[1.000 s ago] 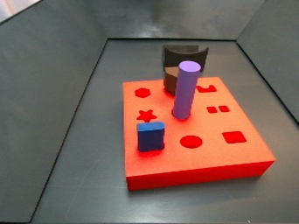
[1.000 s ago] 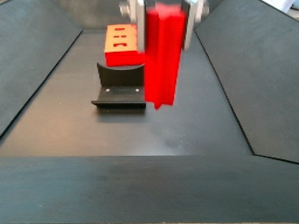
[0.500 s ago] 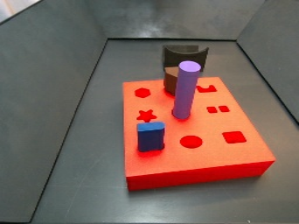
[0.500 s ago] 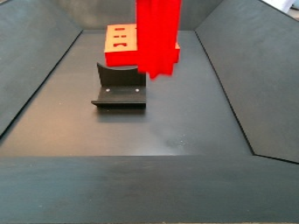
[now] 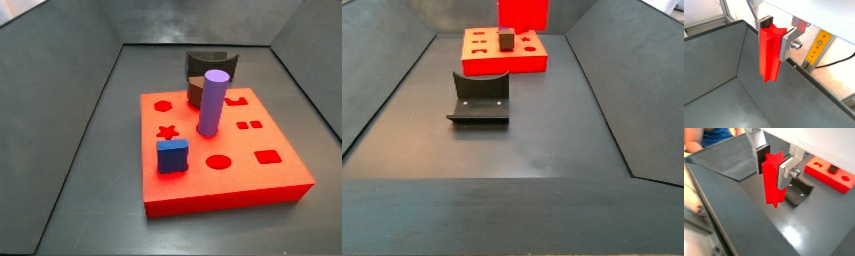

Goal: Pick up the star object. Move up. Move to above the board. Insert the star object.
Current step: Move to above the board.

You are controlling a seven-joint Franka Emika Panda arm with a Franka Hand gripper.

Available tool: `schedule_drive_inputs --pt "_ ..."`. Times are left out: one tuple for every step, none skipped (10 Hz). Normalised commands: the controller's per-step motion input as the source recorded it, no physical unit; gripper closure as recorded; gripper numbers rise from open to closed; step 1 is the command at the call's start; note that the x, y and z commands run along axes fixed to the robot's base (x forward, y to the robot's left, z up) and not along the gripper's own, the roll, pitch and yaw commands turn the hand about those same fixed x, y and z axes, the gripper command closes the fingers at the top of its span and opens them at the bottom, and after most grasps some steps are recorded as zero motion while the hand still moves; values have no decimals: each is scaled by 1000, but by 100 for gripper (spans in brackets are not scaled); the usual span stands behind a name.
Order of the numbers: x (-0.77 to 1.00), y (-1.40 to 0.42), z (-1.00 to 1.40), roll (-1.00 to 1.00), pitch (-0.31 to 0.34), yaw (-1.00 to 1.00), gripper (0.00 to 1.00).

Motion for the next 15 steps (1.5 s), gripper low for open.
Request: schedule_drive_inputs --pt "-78 -1000 -31 -89 257 -599 100" --pt "-86 -1000 -29 -37 118 -366 100" --pt "-88 -1000 -31 -38 44 -222 100" --pt "-89 -1000 -29 -2 22 -118 100" --pt "-91 -1000 -30 24 16 -55 100" --pt "-92 -1000 -30 45 -5 -20 100" --pt "-94 -1000 -29 53 -11 -8 100" --pt "-97 -1000 -29 61 -26 -3 100" --pt "-99 -1000 -30 60 -37 2 100" --pt "-101 -1000 -29 62 -45 5 100" --pt "-104 -1000 -31 61 -50 3 100" --pt "-106 -1000 -31 56 -55 3 100" --pt "-110 -1000 -30 46 -54 6 100" --pt "-112 -1000 -32 36 -55 6 100" --pt "-115 -1000 -33 21 -57 5 100"
